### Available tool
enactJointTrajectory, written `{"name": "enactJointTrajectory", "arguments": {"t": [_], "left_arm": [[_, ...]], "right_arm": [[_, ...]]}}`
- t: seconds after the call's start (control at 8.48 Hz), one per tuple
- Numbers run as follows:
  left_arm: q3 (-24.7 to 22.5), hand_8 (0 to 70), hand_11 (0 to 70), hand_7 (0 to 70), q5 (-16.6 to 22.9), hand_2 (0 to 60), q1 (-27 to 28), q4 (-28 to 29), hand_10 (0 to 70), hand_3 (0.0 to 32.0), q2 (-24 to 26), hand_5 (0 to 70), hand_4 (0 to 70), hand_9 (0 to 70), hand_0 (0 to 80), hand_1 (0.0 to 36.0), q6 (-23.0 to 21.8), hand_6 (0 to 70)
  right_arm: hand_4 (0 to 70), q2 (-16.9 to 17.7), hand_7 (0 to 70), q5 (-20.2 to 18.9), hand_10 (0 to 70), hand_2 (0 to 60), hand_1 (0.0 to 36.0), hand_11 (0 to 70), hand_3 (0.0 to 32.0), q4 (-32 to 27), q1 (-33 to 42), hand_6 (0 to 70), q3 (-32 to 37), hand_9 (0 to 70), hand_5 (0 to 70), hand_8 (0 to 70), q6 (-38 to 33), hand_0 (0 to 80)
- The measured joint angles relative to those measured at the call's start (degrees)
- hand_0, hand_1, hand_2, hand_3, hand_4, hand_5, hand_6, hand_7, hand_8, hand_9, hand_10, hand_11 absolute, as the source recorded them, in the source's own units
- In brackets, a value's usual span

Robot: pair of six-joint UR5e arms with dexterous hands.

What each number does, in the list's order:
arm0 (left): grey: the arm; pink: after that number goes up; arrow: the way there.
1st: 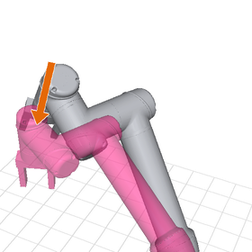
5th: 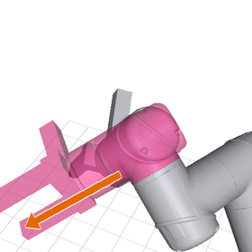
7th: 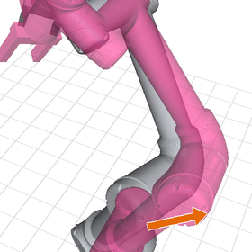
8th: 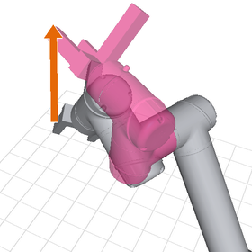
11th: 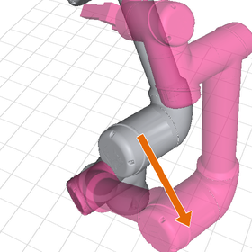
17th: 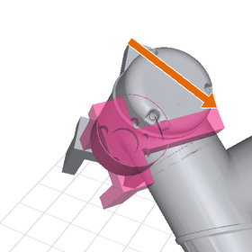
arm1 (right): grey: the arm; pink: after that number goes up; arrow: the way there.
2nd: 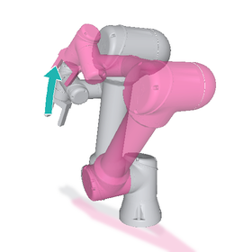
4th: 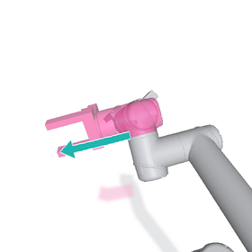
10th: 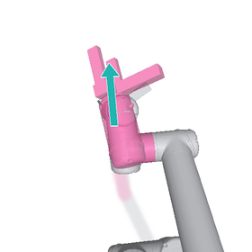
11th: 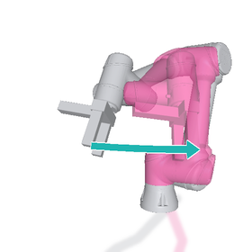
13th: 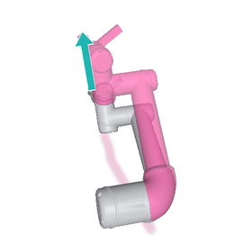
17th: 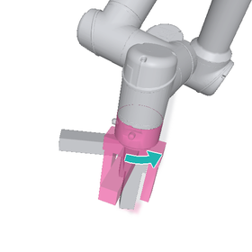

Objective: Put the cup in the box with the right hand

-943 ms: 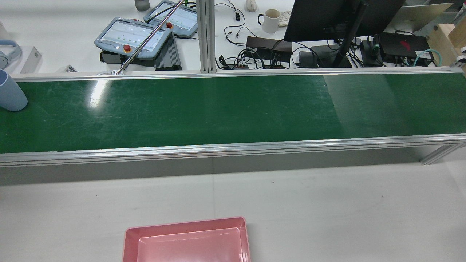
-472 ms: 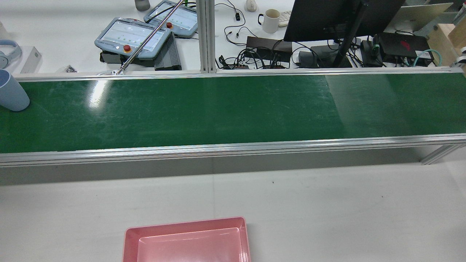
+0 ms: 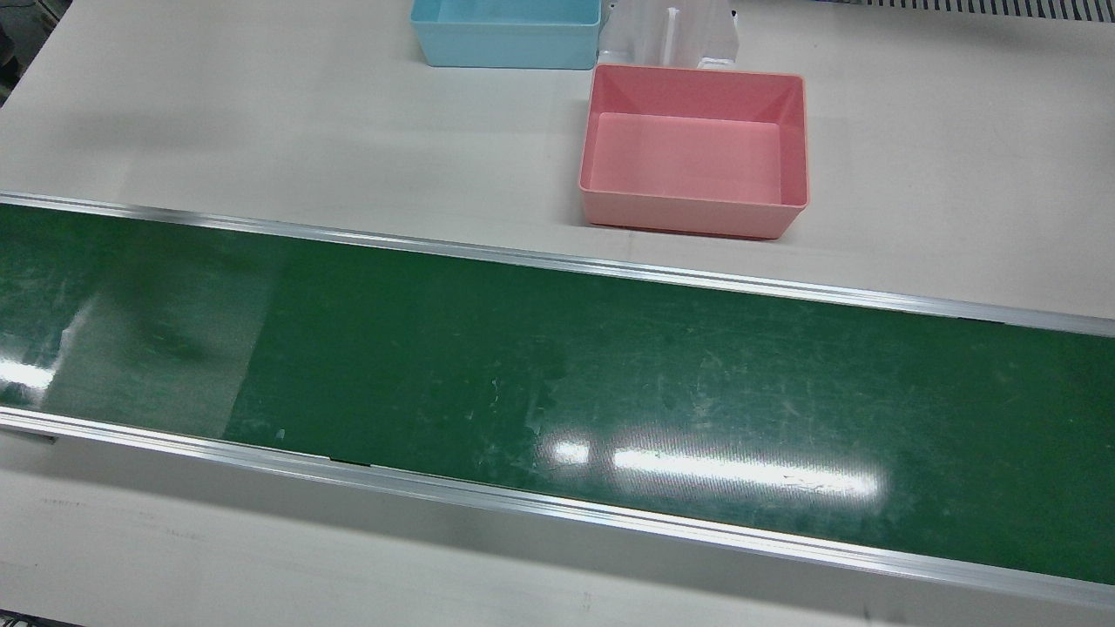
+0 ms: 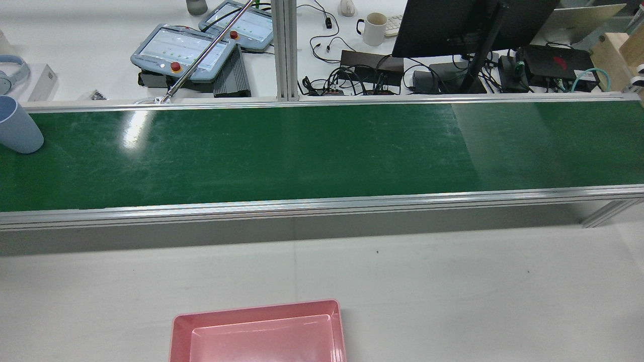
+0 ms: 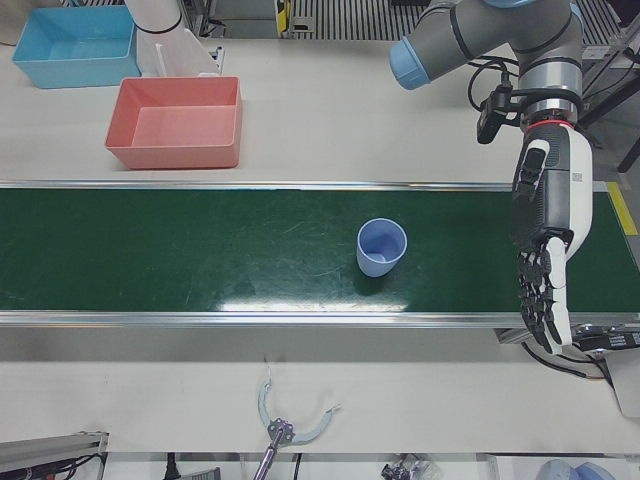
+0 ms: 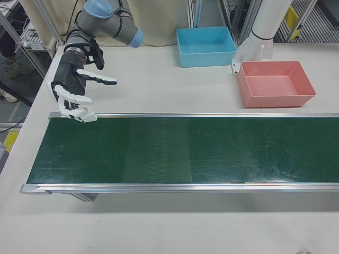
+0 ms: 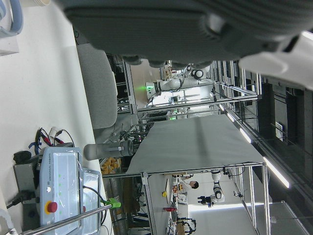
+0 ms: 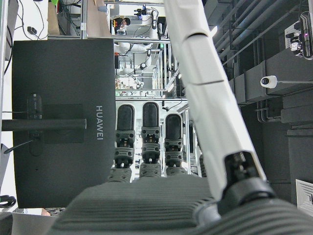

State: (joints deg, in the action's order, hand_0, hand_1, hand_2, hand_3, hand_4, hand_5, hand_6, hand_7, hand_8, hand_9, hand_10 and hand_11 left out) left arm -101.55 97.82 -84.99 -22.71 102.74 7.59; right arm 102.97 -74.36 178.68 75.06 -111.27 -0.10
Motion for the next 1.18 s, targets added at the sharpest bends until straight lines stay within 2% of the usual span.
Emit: {"name": "enactJointTrajectory", "arguments": {"t": [0.12,0.35,0.47,0.83,1.18], "left_arm": [[0.01,0.0,0.0,0.0,0.0,0.0,0.0,0.02,0.0,0.0,0.0,0.0,0.0,0.0,0.0,0.0,0.0,0.0],[0.03,0.0,0.0,0.0,0.0,0.0,0.0,-0.02,0.0,0.0,0.0,0.0,0.0,0.0,0.0,0.0,0.03,0.0],[0.01,0.0,0.0,0.0,0.0,0.0,0.0,-0.04,0.0,0.0,0.0,0.0,0.0,0.0,0.0,0.0,0.05,0.0],[-0.04,0.0,0.0,0.0,0.0,0.0,0.0,-0.02,0.0,0.0,0.0,0.0,0.0,0.0,0.0,0.0,0.03,0.0],[-0.05,0.0,0.0,0.0,0.0,0.0,0.0,0.0,0.0,0.0,0.0,0.0,0.0,0.0,0.0,0.0,-0.03,0.0]], "right_arm": [[23.9,-0.02,47.6,0.03,21.9,0.0,32.5,34.5,0.0,-0.02,0.0,14.9,0.0,32.6,15.4,28.5,0.01,80.0],[31.4,-0.04,49.8,0.02,23.0,0.0,33.2,36.0,0.0,-0.02,0.0,16.2,0.0,35.2,15.3,29.3,0.01,80.0],[31.6,-0.04,51.4,0.01,23.5,0.0,33.5,36.8,0.0,-0.01,0.0,16.7,0.03,36.2,15.4,29.7,0.01,80.0],[26.3,-0.04,53.8,0.0,23.9,0.0,34.1,37.6,0.0,0.0,-0.03,16.8,0.03,37.6,15.9,30.0,0.01,80.0],[26.1,-0.05,54.2,0.0,24.0,0.0,34.7,37.8,0.0,0.0,0.0,16.8,0.01,37.9,16.2,30.2,0.01,80.0]]}}
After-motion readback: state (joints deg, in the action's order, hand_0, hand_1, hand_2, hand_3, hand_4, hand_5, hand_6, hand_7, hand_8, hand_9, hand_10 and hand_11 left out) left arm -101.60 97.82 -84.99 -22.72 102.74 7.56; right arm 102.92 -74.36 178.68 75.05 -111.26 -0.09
